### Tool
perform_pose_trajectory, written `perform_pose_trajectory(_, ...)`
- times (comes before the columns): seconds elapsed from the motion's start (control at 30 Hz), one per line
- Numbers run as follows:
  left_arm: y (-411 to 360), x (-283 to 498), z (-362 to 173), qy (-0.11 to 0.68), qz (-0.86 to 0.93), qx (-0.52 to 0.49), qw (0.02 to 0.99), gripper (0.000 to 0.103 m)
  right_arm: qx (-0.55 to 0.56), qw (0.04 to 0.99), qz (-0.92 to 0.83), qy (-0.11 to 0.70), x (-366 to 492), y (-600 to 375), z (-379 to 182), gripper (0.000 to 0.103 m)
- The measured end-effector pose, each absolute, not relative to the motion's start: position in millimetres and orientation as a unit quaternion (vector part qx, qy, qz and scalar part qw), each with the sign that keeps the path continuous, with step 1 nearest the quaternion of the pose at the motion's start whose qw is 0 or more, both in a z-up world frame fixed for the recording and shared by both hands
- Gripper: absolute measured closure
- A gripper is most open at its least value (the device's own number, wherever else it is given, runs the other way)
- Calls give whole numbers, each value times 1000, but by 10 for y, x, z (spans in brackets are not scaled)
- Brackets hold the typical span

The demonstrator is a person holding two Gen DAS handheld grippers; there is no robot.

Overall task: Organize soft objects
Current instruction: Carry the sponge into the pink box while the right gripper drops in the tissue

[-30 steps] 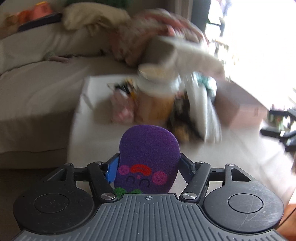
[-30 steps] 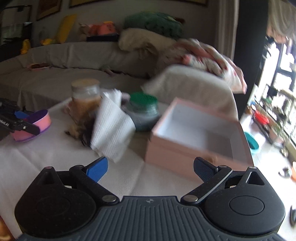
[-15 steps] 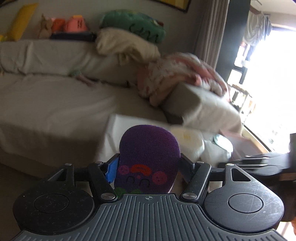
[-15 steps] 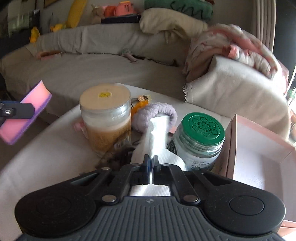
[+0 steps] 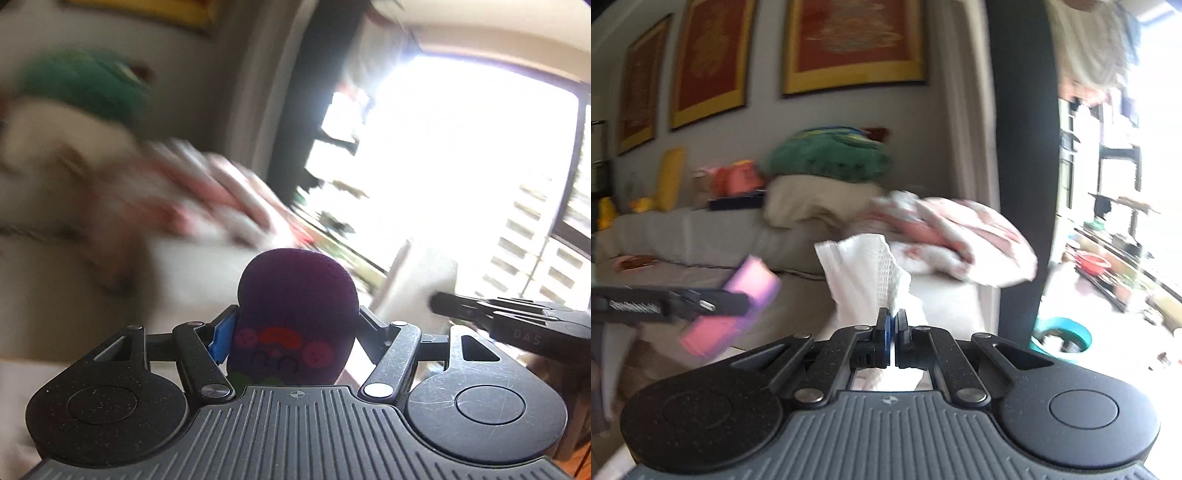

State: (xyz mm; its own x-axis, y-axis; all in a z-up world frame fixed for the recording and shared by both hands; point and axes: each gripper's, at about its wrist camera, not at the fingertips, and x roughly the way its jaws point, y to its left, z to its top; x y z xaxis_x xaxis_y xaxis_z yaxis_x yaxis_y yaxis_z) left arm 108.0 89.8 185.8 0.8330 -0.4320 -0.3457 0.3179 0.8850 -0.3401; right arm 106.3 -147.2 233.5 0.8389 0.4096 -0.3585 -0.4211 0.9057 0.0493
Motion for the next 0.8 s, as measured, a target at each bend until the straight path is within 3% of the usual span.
perform_pose_trajectory(0.17,-173,1816,852,387,-211,-35,897,31,9,957,170,237,1261,-2040,1824,101)
perform_pose_trajectory(0.27,-385,1897,553,416,-201,7,887,31,29,947,166,274,1369,-2254,1545,101)
perform_pose_trajectory(0.57,-527,1436,694,310,-235,229,892,31,109,894,273,337,1759,-2082,1230,101)
perform_pose_trajectory(0.8,-236,1219,920,277,-251,157,914,28,89,870,248,418,2150,-1686,814,101)
